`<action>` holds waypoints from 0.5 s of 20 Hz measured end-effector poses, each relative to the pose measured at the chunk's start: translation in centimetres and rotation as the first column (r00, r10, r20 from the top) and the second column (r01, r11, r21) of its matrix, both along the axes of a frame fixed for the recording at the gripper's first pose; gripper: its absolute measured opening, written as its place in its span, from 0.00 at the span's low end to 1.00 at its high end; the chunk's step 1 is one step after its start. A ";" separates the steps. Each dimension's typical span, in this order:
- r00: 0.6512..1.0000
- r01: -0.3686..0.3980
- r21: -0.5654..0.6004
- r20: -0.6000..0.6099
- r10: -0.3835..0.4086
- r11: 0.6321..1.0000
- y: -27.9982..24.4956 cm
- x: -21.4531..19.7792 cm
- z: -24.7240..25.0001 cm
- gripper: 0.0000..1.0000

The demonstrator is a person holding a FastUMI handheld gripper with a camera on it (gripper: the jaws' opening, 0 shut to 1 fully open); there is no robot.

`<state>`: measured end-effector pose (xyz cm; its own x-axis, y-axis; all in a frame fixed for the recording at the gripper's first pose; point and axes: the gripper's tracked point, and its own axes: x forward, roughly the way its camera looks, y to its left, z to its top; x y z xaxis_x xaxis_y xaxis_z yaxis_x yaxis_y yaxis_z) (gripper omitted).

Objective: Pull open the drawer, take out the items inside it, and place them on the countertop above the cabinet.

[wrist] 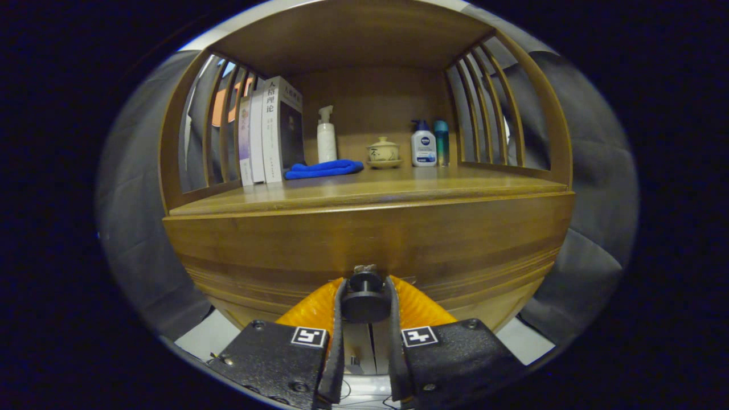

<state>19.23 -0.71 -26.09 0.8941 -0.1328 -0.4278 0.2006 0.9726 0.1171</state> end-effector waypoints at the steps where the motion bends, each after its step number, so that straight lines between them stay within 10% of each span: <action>1: 1.000 -0.001 0.000 -0.005 0.001 1.000 0.1 -0.4 0.1 0.34; 10: 0.999 -0.023 -0.011 0.029 0.023 1.000 0.7 -8.1 0.7 0.34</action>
<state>11.14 0.04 -25.40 0.9090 -0.1168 -0.4002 0.1750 0.9782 0.1120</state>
